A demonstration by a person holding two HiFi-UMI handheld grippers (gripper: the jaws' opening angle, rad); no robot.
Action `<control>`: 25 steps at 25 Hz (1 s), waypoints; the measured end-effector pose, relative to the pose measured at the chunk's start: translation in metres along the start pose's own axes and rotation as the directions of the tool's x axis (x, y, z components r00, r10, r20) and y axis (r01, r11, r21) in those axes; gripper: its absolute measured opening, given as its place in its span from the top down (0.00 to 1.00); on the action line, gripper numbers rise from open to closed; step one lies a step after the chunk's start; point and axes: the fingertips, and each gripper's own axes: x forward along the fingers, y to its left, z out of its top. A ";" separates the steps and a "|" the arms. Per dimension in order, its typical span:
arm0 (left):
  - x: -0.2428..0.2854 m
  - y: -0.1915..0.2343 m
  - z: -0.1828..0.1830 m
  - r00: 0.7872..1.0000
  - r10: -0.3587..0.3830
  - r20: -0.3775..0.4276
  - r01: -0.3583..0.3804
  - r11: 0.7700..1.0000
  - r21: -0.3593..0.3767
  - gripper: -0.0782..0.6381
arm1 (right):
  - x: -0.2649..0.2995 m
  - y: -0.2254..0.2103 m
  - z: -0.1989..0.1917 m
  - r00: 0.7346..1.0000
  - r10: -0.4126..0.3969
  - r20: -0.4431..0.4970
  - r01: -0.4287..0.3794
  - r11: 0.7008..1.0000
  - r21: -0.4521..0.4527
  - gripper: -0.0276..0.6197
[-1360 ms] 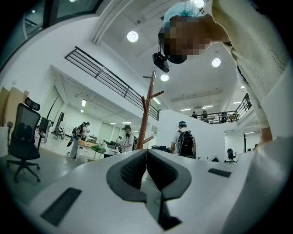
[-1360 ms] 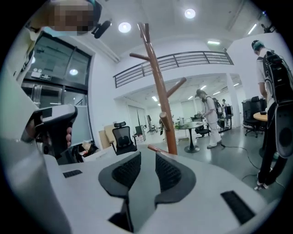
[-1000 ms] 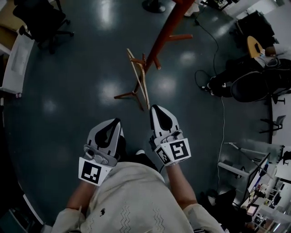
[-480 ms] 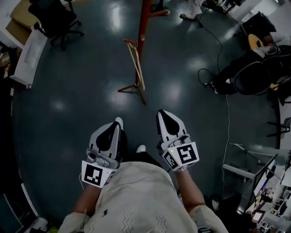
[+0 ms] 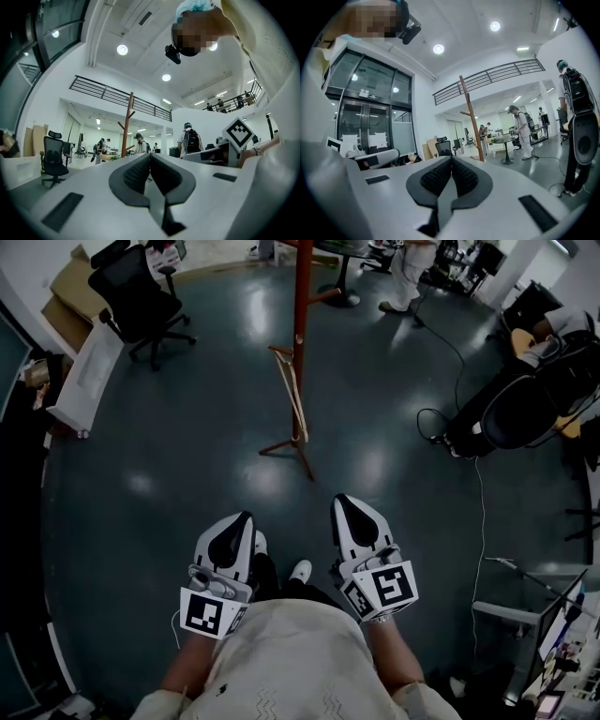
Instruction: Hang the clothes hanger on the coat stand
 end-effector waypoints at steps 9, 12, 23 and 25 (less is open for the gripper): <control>-0.023 0.006 0.023 0.998 -0.061 0.029 0.060 0.998 0.025 0.87 | -0.006 0.051 0.008 0.999 -0.024 0.027 0.024 1.000 -0.013 0.93; -0.034 0.013 0.025 0.997 -0.070 0.031 0.070 0.998 0.007 0.87 | -0.005 0.064 0.009 0.999 -0.046 0.011 0.046 0.999 -0.029 0.93; -0.087 0.060 0.031 0.996 -0.086 0.039 0.088 0.995 -0.047 0.87 | 0.009 0.144 -0.007 0.998 -0.061 -0.032 0.060 0.998 -0.021 0.93; -0.096 0.062 0.030 0.995 -0.089 0.042 0.092 0.994 -0.053 0.87 | 0.010 0.155 -0.010 0.997 -0.063 -0.035 0.062 0.998 -0.030 0.93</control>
